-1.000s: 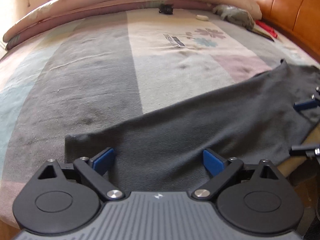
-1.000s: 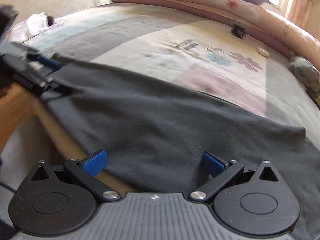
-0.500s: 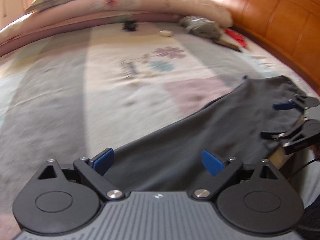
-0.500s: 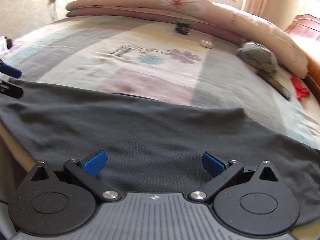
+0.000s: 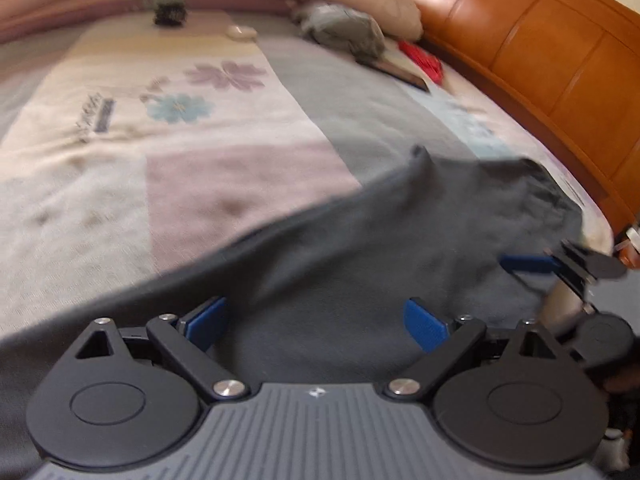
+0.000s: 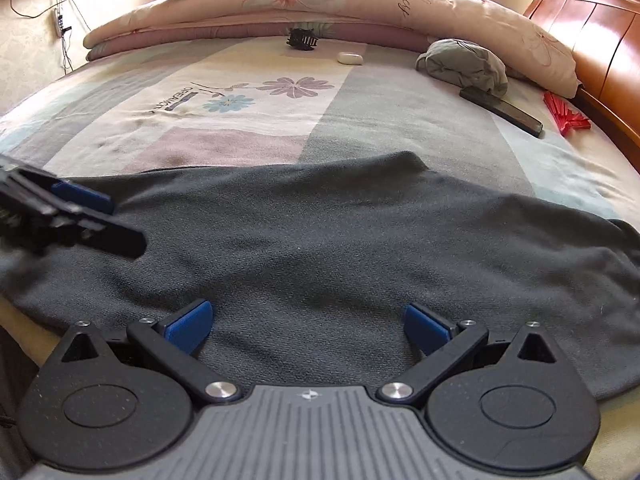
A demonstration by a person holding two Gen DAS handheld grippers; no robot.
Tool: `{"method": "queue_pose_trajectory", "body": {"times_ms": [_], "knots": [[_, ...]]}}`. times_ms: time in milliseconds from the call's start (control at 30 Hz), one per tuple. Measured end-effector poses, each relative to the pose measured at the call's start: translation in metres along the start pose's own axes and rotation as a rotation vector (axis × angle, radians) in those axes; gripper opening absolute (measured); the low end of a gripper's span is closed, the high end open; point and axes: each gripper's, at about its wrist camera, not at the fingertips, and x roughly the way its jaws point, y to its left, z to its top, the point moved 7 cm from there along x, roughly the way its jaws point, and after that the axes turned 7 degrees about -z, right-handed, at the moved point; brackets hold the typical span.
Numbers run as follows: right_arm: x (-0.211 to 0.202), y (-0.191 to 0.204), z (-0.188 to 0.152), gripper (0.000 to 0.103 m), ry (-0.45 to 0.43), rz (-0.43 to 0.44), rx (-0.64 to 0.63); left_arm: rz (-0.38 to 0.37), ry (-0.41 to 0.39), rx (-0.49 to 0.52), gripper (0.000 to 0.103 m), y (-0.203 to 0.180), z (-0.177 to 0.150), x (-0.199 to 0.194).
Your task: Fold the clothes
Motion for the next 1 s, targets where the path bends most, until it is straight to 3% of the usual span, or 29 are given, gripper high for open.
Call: {"method": "queue_pose_trajectory", "body": {"times_ms": [267, 400, 533, 600, 733, 867, 933, 1000], "knots": [[-0.017, -0.012, 0.009, 0.103, -0.068, 0.000, 0.000, 0.046, -0.030, -0.050, 0.095, -0.003, 0.024, -0.004], [-0.025, -0.031, 0.008, 0.103, -0.082, -0.075, -0.011, -0.073, -0.025, 0.001, 0.095, -0.042, 0.028, -0.008], [-0.019, -0.047, -0.001, 0.103, -0.048, -0.128, -0.011, -0.204, 0.039, 0.019, 0.095, -0.074, 0.025, 0.016], [-0.016, -0.050, -0.006, 0.103, -0.031, -0.123, 0.002, -0.187, 0.063, 0.029, 0.095, -0.076, 0.024, 0.034], [-0.018, -0.052, -0.008, 0.103, -0.039, -0.121, -0.009, -0.092, 0.028, 0.061, 0.095, -0.067, 0.034, 0.055], [-0.015, -0.063, -0.008, 0.103, -0.055, -0.169, -0.019, -0.067, 0.037, 0.044, 0.095, -0.066, 0.046, 0.062], [-0.011, -0.070, -0.011, 0.103, -0.042, -0.154, 0.020, -0.061, 0.043, 0.040, 0.095, -0.072, 0.050, 0.058], [-0.007, -0.075, -0.014, 0.103, -0.030, -0.129, 0.067, -0.100, 0.034, 0.053, 0.095, -0.085, 0.052, 0.052]]}}
